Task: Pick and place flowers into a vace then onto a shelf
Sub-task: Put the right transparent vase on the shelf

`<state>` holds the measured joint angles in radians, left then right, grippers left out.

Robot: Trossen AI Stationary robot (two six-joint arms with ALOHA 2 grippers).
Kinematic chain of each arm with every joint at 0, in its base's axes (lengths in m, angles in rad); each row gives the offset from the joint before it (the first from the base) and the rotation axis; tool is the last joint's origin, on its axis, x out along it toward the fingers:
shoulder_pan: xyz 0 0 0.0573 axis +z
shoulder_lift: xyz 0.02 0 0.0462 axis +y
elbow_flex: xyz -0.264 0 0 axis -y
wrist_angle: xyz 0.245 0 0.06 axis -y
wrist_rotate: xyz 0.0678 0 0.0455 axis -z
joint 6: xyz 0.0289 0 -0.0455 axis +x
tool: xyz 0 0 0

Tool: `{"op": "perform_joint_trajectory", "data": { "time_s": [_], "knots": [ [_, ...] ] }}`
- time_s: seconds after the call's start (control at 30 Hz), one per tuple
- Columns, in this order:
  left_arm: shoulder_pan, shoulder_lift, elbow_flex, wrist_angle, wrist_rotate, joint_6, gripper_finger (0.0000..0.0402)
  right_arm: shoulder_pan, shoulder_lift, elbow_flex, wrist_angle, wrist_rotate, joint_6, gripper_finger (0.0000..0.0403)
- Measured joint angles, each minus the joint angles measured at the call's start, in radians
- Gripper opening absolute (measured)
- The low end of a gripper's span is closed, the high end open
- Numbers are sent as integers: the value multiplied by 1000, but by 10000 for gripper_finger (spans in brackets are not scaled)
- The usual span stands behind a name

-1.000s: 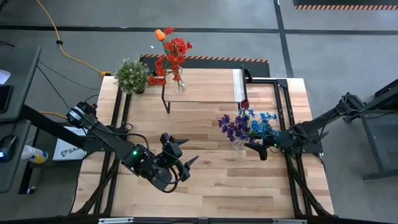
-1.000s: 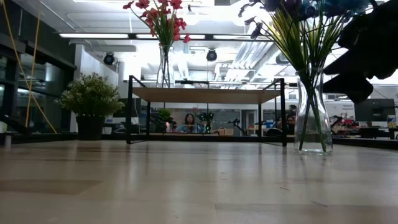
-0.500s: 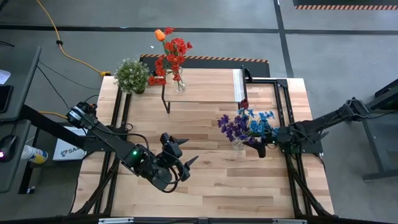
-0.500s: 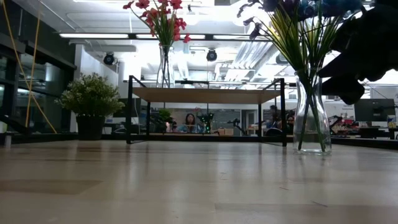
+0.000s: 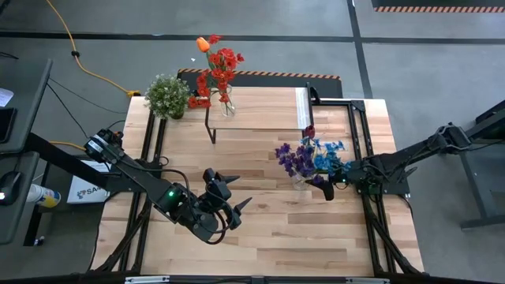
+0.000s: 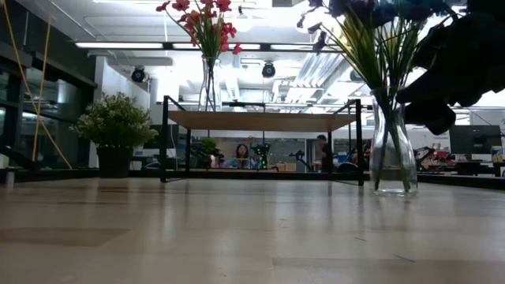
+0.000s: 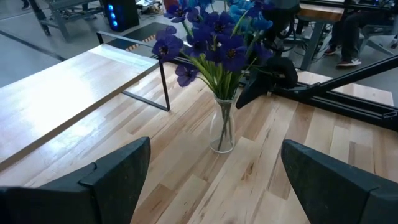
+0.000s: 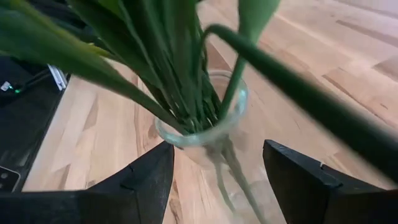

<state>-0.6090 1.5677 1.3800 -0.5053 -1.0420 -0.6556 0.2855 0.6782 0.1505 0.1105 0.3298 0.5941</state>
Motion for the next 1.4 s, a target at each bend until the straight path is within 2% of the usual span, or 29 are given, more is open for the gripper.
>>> {"op": "perform_joint_trajectory", "data": {
  "time_s": [0.53, 0.83, 1.1, 1.4],
  "knots": [
    [0, 0, 0, -4, 1, 0, 392, 0, 101, 0, 60, 4, -23, 236],
    [0, 0, 0, -15, 5, -3, 392, 0, 114, 0, 86, 26, -46, 236],
    [0, 0, -1, -19, 5, -3, 392, -20, 114, 0, 96, -7, -72, 236],
    [0, 0, -1, -18, 4, -4, 392, -123, 114, 0, 97, -129, -106, 236]
  ]
}}
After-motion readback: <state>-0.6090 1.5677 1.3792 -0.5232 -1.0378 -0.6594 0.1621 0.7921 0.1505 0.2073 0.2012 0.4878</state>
